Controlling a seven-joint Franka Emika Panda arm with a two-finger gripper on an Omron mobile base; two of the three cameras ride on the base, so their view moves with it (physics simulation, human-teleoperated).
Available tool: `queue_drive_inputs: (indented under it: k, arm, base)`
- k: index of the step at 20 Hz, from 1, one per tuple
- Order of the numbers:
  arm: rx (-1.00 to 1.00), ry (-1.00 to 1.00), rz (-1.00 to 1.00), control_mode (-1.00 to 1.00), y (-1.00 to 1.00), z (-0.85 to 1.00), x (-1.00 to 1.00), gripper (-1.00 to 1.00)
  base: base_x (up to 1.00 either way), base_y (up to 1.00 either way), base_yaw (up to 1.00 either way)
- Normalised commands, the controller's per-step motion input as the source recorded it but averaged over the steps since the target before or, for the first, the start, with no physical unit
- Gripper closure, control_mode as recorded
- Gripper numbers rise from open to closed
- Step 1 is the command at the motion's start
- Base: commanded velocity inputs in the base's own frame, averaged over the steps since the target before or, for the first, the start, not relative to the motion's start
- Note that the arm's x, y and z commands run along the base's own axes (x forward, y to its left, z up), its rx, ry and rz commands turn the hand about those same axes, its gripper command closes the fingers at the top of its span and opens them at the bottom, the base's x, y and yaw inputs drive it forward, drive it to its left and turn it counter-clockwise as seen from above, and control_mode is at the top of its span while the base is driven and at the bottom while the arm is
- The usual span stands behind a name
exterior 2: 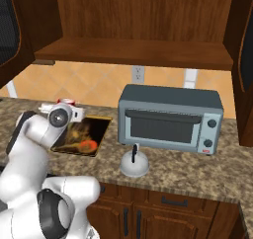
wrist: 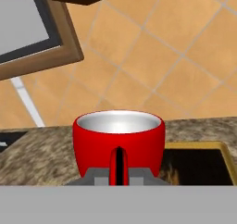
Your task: Pick the kettle from the counter and place it on the tray. Then pick the mug from the cabinet and place it on the tray. Then close the cabinet doors.
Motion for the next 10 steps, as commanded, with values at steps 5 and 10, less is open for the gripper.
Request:
queue_drive_inputs:
  k: [5,10]
  arm:
    - [0.03,0.01,-0.09,-1.0,-0.02,-0.28,0.26,1.0]
    - [0.0,0.01,-0.15,-1.0,-0.03,-0.3,0.38,1.0]
  base:
    - [0.0,0.0,0.0]
    - [0.0,0.0,0.0]
